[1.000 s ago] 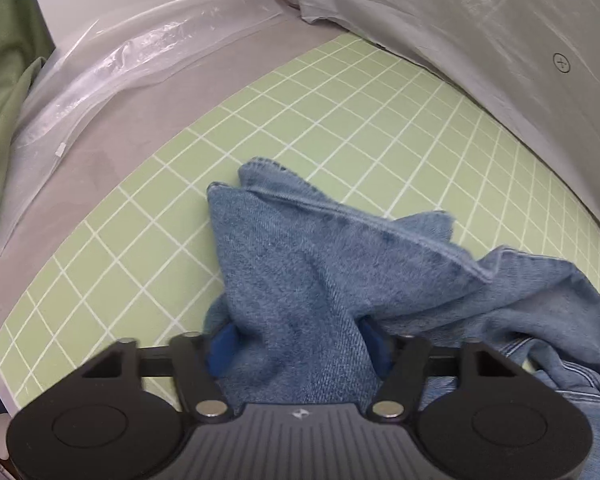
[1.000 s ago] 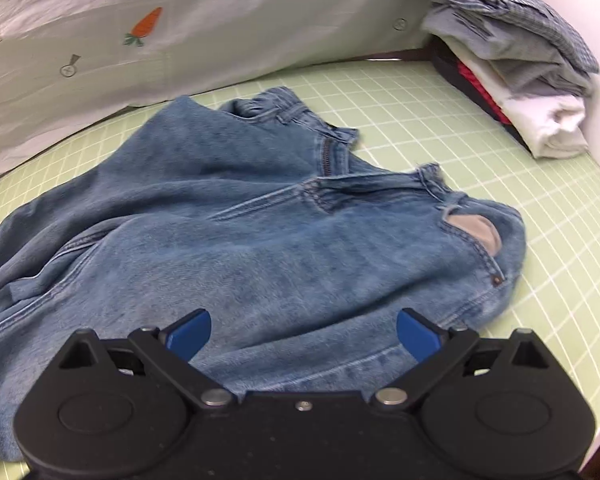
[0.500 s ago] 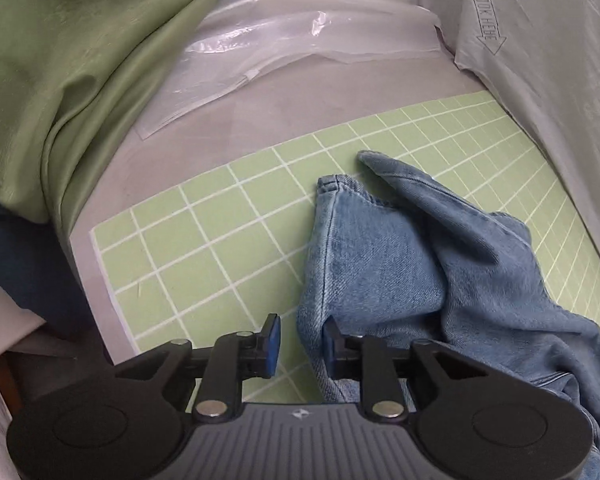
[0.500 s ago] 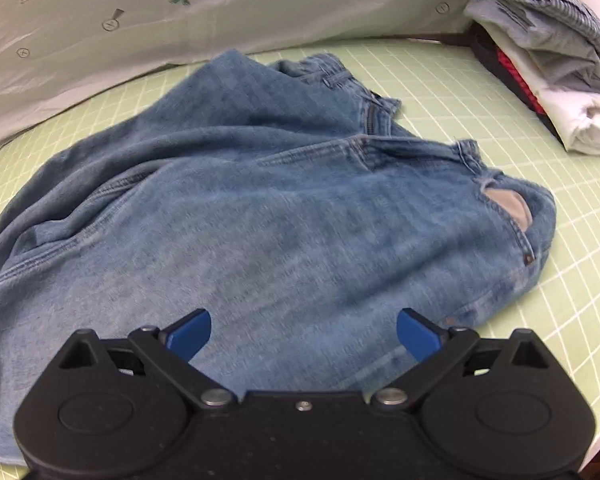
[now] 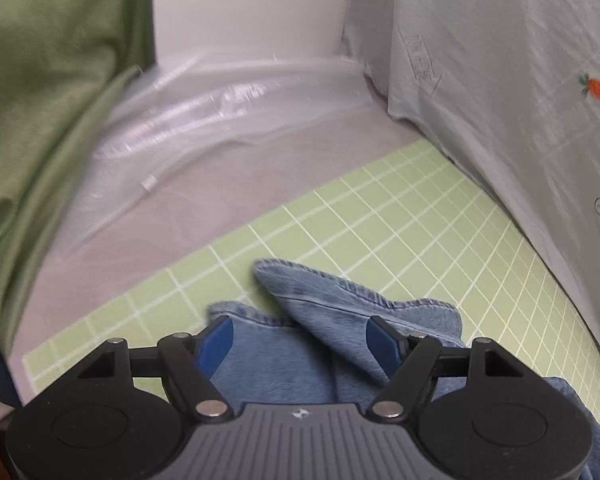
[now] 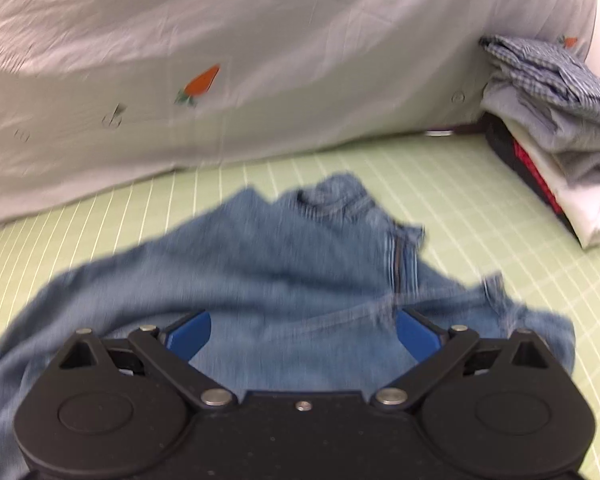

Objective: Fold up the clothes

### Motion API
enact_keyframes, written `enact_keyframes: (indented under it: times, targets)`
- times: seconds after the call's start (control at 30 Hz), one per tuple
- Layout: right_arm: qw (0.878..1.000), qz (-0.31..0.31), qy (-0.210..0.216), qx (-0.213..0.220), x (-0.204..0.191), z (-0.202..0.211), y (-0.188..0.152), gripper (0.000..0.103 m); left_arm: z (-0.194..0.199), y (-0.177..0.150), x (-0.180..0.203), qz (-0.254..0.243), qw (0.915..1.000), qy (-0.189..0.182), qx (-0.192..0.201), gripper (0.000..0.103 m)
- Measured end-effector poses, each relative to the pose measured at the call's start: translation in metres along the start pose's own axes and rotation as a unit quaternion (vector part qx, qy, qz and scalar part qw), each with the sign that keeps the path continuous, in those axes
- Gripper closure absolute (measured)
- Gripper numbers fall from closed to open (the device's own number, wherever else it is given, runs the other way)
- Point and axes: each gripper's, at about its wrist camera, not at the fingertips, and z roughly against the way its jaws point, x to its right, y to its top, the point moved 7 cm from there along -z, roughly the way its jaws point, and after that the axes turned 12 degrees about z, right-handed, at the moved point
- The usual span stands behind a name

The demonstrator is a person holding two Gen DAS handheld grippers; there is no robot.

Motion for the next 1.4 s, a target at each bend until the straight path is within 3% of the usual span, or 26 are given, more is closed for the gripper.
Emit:
enact_keyframes:
  times: [0.17,0.4,0.43,0.5,0.57,0.63,0.73,0.77,0.9,1.03,1.1,1.13,1.17,1.23,1.3,1.4]
  targets:
    - [1.000,-0.005,-0.004,-0.006,-0.003,-0.034,0.030,0.002,-0.043,-0.005,0.000,0.051,0.9967,0.007,-0.063,0.029]
    - [0.999,-0.016,0.000,-0.048,-0.005,-0.086,0.041,0.002,-0.072,-0.001,-0.006,0.098,0.9918,0.027,-0.077,0.029]
    - [0.998,-0.026,-0.001,-0.056,-0.005,-0.093,0.041,0.002,-0.073,0.000,-0.007,0.108,0.9910,0.029,-0.073,0.032]
    - [0.996,-0.052,0.005,-0.068,-0.003,-0.103,0.038,0.006,-0.073,0.005,-0.006,0.119,0.9900,0.030,-0.069,0.049]
    - [0.995,-0.071,0.024,-0.071,-0.002,-0.110,0.035,0.026,-0.074,0.009,-0.005,0.130,0.9890,0.032,-0.064,0.074]
    - [0.994,-0.076,0.037,-0.070,-0.002,-0.113,0.033,0.058,-0.072,0.015,-0.002,0.132,0.9891,0.035,-0.055,0.086]
    - [0.996,-0.065,0.037,-0.045,0.001,-0.106,0.035,0.092,-0.062,0.026,0.006,0.127,0.9910,0.036,-0.025,0.095]
    - [0.998,-0.051,0.030,-0.029,0.002,-0.101,0.040,0.097,-0.055,0.031,0.011,0.119,0.9921,0.038,-0.009,0.096]
    - [0.999,0.003,-0.015,0.046,0.016,-0.076,0.070,0.103,-0.026,0.058,0.048,0.050,0.9966,0.028,0.059,0.097]
    - [0.990,0.027,-0.083,0.112,0.050,-0.058,0.116,0.103,-0.022,0.086,0.119,-0.044,0.9924,-0.009,0.114,0.097]
    - [0.989,0.029,-0.092,0.111,0.065,-0.063,0.132,0.103,-0.030,0.089,0.162,-0.084,0.9883,-0.046,0.118,0.093]
    - [0.990,0.028,-0.092,0.104,0.070,-0.067,0.135,0.098,-0.035,0.087,0.183,-0.105,0.9859,-0.063,0.114,0.086]
    - [0.991,0.025,-0.090,0.094,0.072,-0.071,0.134,0.089,-0.038,0.083,0.193,-0.113,0.9850,-0.070,0.111,0.073]
    - [0.993,0.017,-0.087,0.075,0.075,-0.079,0.130,0.026,-0.043,0.071,0.207,-0.119,0.9844,-0.075,0.106,0.053]
    - [0.995,0.001,-0.079,0.061,0.077,-0.085,0.117,0.021,-0.048,0.059,0.212,-0.120,0.9847,-0.079,0.098,0.052]
    - [0.997,-0.029,-0.067,0.032,0.084,-0.098,0.092,0.021,-0.053,0.045,0.188,-0.108,0.9887,-0.064,0.082,0.052]
